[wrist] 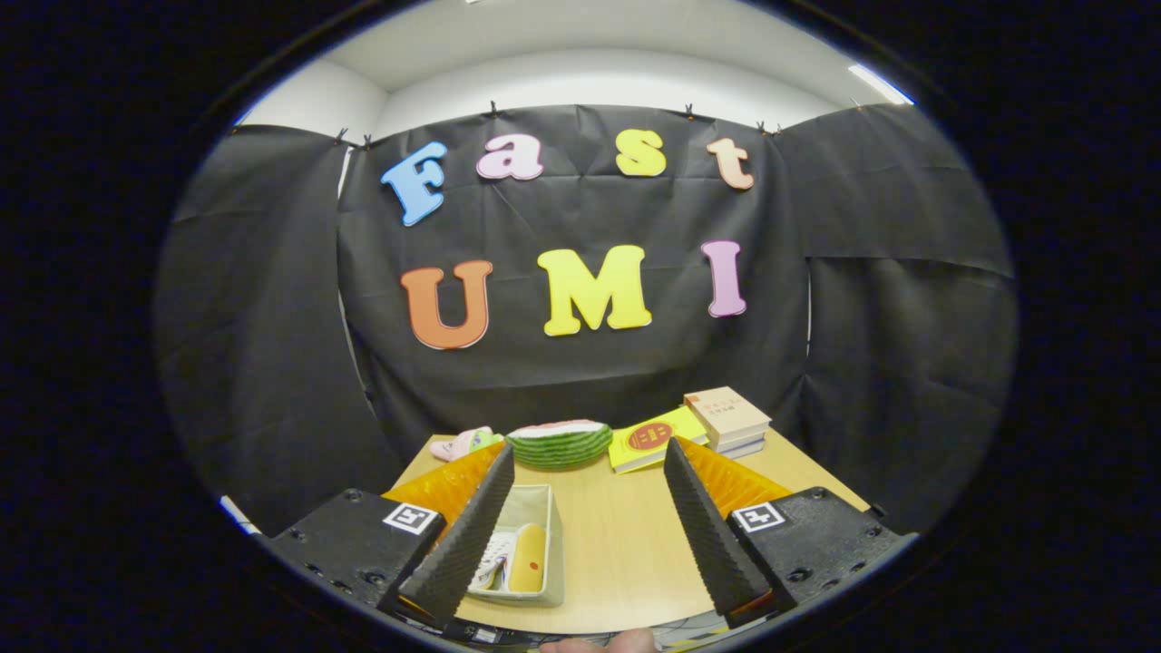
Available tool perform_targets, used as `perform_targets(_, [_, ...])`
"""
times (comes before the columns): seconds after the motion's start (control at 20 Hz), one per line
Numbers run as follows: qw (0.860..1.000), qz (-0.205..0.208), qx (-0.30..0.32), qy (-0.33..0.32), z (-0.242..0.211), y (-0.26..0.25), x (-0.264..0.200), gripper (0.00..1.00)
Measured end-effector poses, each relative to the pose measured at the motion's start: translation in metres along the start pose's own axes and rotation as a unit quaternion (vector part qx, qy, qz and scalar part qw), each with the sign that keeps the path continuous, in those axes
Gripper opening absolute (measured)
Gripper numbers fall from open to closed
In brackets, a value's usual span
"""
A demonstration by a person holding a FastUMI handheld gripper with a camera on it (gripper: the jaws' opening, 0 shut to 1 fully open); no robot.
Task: Open the storage box then place both shoes into the box .Put the left shoe in first, then the right shoe, with the right side of both shoes facing outward in a uniform manner.
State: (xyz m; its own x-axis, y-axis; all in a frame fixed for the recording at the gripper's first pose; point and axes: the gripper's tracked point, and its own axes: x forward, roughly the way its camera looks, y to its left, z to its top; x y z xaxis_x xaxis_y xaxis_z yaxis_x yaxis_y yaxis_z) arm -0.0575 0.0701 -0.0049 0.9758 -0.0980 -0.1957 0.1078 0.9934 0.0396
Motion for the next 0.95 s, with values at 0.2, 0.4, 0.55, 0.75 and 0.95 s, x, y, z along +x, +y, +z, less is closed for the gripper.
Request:
perform_targets(0.2, [1.000, -0.004, 0.003, -0.006, 0.001, -0.001, 0.002, 1.00])
perform_targets(0.4, [1.000, -0.009, -0.002, -0.014, 0.002, -0.003, -0.002, 1.00])
perform_targets(0.55, [1.000, -0.005, -0.016, -0.009, 0.001, -0.002, -0.004, 1.00])
perform_targets(0.75, [1.000, 0.006, -0.021, -0.005, 0.001, 0.002, -0.008, 1.00])
perform_targets(0.95, [0.999, 0.007, -0.036, -0.011, 0.005, 0.004, -0.008, 1.00])
